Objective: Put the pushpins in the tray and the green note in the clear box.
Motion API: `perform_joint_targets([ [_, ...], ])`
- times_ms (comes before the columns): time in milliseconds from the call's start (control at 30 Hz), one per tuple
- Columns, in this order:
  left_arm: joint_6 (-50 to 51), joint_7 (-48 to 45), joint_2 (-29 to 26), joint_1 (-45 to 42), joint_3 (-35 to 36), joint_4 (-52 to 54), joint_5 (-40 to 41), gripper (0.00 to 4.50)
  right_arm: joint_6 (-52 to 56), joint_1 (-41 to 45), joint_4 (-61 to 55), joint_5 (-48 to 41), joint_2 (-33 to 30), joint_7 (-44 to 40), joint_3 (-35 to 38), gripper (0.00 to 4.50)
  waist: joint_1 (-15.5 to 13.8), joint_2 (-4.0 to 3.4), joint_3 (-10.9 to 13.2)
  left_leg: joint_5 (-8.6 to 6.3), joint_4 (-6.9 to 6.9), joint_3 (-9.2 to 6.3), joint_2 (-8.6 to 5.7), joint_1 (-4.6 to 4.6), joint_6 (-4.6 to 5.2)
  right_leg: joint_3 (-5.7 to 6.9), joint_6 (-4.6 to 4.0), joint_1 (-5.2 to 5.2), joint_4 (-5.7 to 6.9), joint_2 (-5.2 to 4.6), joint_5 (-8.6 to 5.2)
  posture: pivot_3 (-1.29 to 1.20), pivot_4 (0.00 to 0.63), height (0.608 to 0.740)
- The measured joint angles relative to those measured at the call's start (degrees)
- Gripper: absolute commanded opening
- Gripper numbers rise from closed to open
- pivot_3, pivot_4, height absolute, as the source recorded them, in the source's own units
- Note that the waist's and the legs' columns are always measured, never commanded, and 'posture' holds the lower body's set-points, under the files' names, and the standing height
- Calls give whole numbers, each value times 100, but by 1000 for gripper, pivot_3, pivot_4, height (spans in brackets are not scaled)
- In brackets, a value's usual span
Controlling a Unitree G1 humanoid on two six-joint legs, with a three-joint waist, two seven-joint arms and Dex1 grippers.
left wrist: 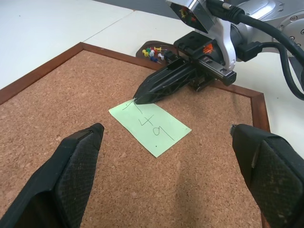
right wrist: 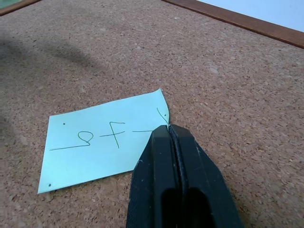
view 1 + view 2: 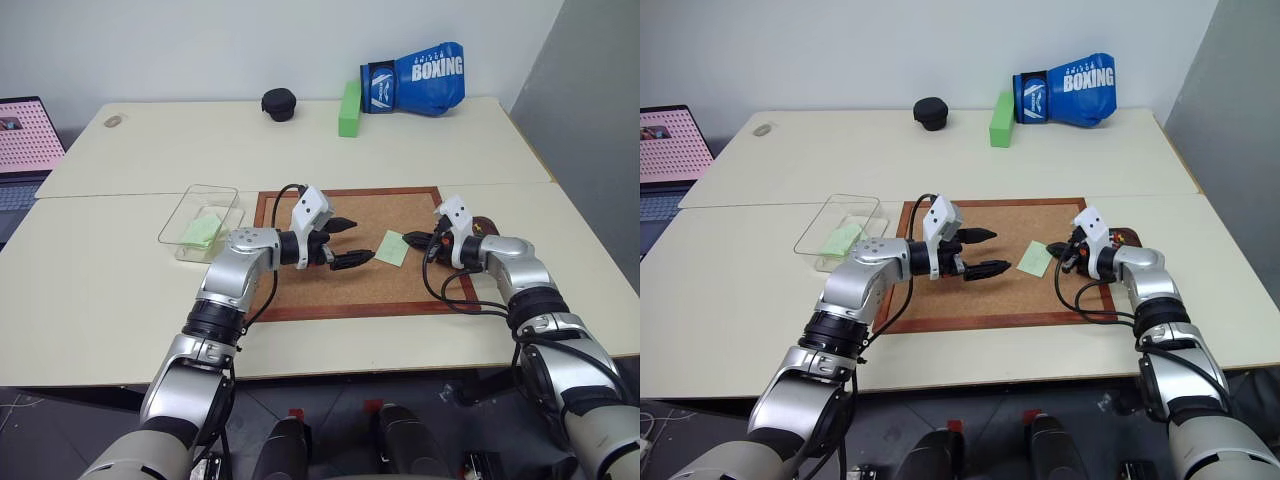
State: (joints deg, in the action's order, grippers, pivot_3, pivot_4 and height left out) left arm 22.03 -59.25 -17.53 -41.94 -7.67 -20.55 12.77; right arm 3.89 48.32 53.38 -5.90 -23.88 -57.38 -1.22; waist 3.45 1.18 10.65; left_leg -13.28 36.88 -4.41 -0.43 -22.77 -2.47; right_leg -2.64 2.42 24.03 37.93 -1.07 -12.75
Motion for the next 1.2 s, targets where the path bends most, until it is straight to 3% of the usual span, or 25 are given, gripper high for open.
perform_joint_targets([
  [400,28,-159,-209,-1,46,-15,60,4500,1841,-331,-2036,-991,-197,-94,513,15,-16,-1,1,0,0,-2,0,-4,0,3,22,1,-3,-1,-14,0,150,740],
  [533,501,-146,-116,-68,227,-18,397,4500,2258,-514,-2740,-1138,-227,14,512,15,-17,-1,1,0,0,-4,1,-5,0,5,23,2,-3,-1,-14,0,150,740],
  [767,1682,-216,2,-233,634,-40,1221,4500,2585,-644,-3410,-1328,-236,117,492,15,-15,-1,1,0,0,-5,1,-5,0,7,25,1,-3,0,-16,0,150,740],
  [1200,1899,-133,169,-359,708,-451,1357,4500,3174,-936,-4157,-1619,-310,104,439,15,-21,-1,1,0,0,-5,1,-6,0,7,26,1,-6,-1,-16,0,150,740],
])
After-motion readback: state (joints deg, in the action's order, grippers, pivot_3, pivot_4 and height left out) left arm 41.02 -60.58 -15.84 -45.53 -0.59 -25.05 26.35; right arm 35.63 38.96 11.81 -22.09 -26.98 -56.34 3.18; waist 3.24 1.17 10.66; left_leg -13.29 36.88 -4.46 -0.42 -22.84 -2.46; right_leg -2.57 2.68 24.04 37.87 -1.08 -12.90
